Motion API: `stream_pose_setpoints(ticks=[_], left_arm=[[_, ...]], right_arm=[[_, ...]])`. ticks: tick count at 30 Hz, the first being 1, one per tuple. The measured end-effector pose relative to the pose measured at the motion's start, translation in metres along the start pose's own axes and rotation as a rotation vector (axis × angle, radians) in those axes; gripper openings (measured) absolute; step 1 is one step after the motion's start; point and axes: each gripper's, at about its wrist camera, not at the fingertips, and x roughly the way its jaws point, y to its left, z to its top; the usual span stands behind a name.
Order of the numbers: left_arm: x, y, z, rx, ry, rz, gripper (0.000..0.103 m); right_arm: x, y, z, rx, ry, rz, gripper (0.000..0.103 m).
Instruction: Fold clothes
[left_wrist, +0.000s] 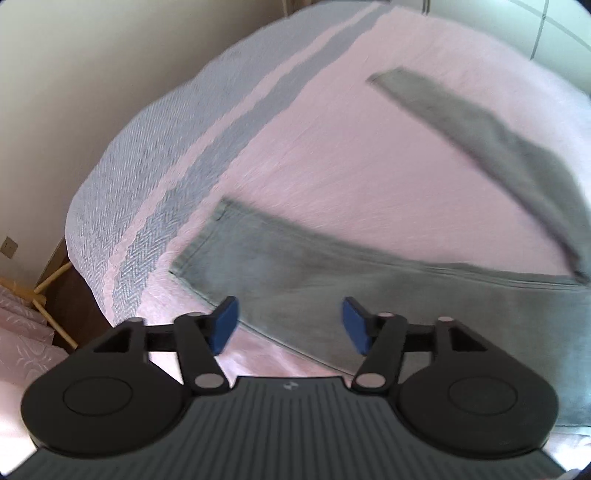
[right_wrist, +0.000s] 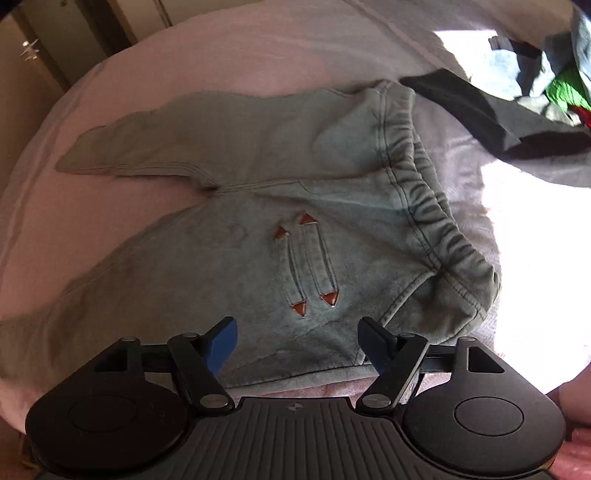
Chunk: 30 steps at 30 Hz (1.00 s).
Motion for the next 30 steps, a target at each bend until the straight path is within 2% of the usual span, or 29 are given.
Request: stream_pose_setpoints(ticks=[1, 6, 10, 14, 20, 30], left_arm=[[-0.014, -0.01, -0.003, 0.003, -0.023, -0.01, 0.067], [-0.072, -0.049, -0.02, 0.052, -0.113, -0.001, 0.074], [-0.112, -0.073, -0.031, 0.072, -0.172, 0.016, 0.075], [-0.139, -0.087, -0.048, 0.069, -0.172, 0.024, 0.075], [-0.167, -0.106, -0.08, 0.08, -0.14, 0.02, 0.075], [-0.173, -0.13, -0.106, 0.181, -0.102, -0.05, 0.075]], right_arm=[[-0.008, 0.004, 0.001, -0.035, -0.009, 0.011, 0.096], [-0.048, 0.015, 0.001, -0.185, -0.083, 0.102, 0.097], [-0.076, 0.019, -0.003, -0.264, -0.128, 0.174, 0.097], [-0.09, 0.018, -0.007, -0.342, -0.145, 0.161, 0.097], [-0.101, 0.003, -0.017, -0.309, -0.09, 0.123, 0.097], [-0.105, -0.002, -0.038, -0.282, -0.005, 0.015, 0.097]])
